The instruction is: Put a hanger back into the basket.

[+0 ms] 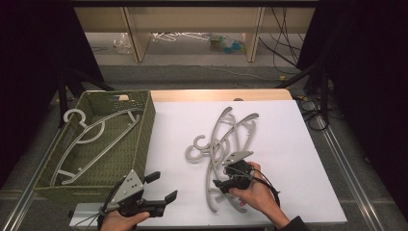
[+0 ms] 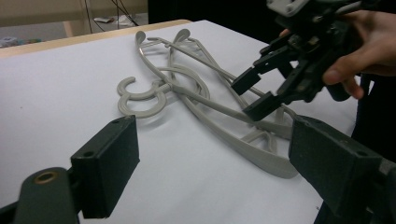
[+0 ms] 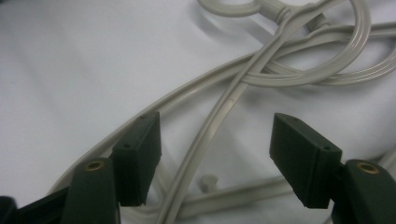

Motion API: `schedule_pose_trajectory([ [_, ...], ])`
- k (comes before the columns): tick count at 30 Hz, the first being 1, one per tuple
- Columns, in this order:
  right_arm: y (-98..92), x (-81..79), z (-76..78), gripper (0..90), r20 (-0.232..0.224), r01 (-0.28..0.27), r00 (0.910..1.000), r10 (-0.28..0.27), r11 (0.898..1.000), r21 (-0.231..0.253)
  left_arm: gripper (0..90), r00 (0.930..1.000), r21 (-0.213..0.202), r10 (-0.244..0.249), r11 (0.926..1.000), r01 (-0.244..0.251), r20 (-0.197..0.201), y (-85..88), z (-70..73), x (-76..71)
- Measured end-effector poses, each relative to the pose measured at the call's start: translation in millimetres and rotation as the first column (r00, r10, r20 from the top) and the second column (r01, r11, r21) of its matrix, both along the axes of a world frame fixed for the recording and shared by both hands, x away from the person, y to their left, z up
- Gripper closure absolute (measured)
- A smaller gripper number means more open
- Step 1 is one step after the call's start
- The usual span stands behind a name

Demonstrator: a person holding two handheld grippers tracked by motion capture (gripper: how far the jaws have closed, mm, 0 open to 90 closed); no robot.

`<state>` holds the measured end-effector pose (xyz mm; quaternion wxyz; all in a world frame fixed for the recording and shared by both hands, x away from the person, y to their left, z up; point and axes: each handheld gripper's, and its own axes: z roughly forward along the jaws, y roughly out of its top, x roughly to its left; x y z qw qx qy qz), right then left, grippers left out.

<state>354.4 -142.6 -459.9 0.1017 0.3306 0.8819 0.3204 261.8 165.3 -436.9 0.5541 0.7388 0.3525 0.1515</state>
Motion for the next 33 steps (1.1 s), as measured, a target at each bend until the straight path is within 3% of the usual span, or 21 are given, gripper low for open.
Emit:
schedule_pose_trajectory([
  [3,4.7,5.6,-3.1,36.8,-0.023,0.023,0.9995,-0.023,0.999,-0.027,16.5,0.9999,-0.011,-0.013,0.9999,0.013,0.008,0.2,-0.7,0.9],
  [4,7.2,8.4,-4.4,38.8,-0.03,0.031,0.999,-0.031,0.999,-0.028,16.5,1.0,0.003,-0.008,1.0,0.008,0.003,0.9,-0.1,0.3],
  [7,13.7,15.0,-5.9,42.5,-0.052,0.021,0.9984,-0.023,0.999,-0.049,16.6,0.9996,0.017,-0.023,0.9996,0.022,0.019,1.5,-0.2,1.8],
  [12,22.7,26.3,-10.8,52.9,-0.091,0.016,0.9956,-0.023,0.997,-0.079,16.7,0.9997,0.009,-0.022,0.9997,0.022,0.006,-0.4,-1.8,1.4],
  [23,19.8,37.5,-12.6,66.6,-0.115,0.035,0.9925,-0.041,0.998,-0.053,17.2,0.9993,0.027,-0.033,0.9991,0.033,0.014,1.9,-2.0,3.5],
  [27,16.1,36.0,-8.4,71.6,-0.134,0.043,0.9898,-0.048,0.998,-0.043,17.5,0.9997,0.003,-0.023,0.9997,0.023,0.004,2.1,-2.1,3.5],
  [33,2.0,34.5,11.2,81.9,-0.097,-0.013,0.9953,0.007,0.998,-0.059,17.5,0.9999,0.014,-0.015,0.9998,0.015,0.006,4.2,-1.1,3.0],
])
